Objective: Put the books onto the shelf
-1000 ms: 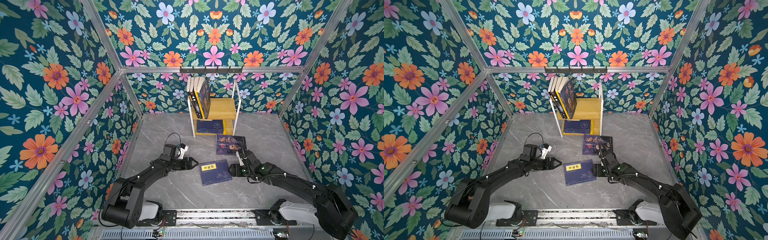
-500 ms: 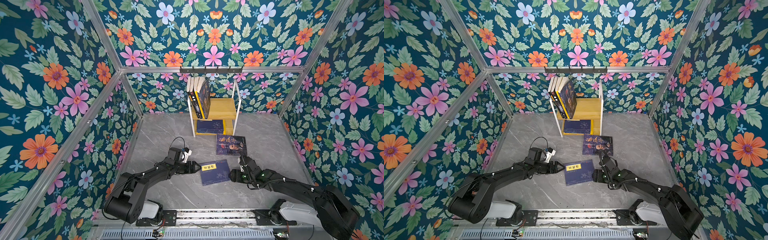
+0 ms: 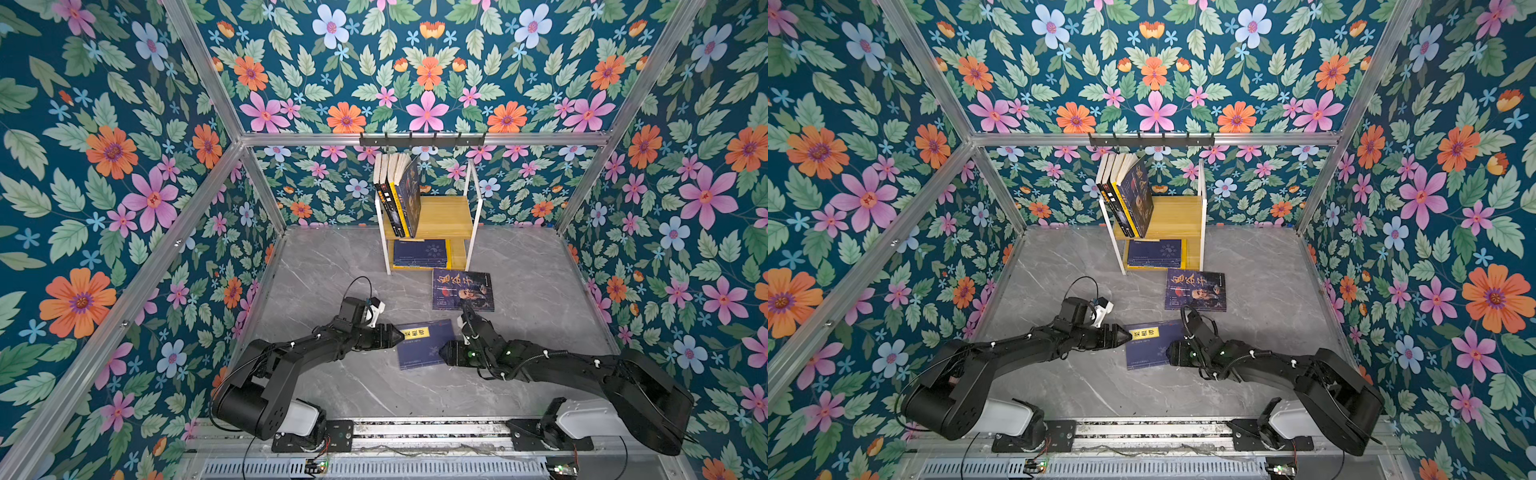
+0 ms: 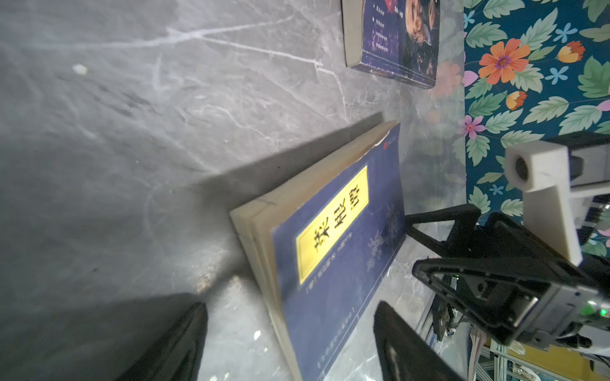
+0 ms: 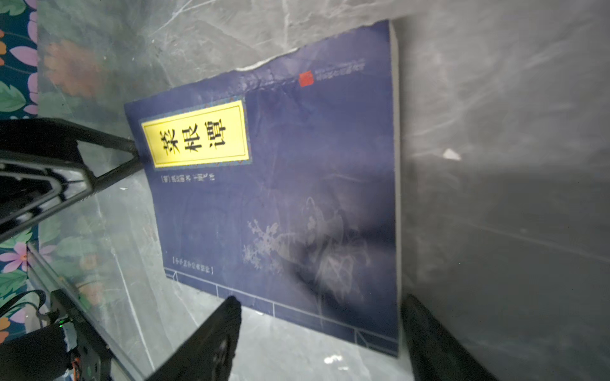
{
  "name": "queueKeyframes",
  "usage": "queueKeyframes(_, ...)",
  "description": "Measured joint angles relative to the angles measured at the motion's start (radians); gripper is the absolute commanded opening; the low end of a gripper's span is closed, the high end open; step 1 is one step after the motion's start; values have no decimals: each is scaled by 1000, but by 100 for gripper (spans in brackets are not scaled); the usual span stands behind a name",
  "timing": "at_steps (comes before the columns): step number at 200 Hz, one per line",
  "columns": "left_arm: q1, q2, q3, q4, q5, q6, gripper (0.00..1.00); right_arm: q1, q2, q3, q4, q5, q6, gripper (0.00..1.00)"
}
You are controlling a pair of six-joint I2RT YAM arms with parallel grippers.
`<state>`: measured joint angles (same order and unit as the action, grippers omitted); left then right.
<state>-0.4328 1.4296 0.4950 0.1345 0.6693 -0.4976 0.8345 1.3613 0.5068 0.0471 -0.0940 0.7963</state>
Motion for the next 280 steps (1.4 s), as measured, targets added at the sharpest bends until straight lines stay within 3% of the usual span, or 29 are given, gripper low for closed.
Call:
queueKeyframes(40,0,-6,1,0,-18,0,73,66,70,55,17,1,25,77)
queueKeyframes(109,13,-12,11,-3,-31,-1,65,72,95,79,22,2,38,77)
queueKeyframes(148,14,-8,18,-12,-39,0,45,72,117,100,16,2,37,77)
queueKeyframes(280,29,-60,29,-31,-25,4,7,75,129,113,14,20,31,77)
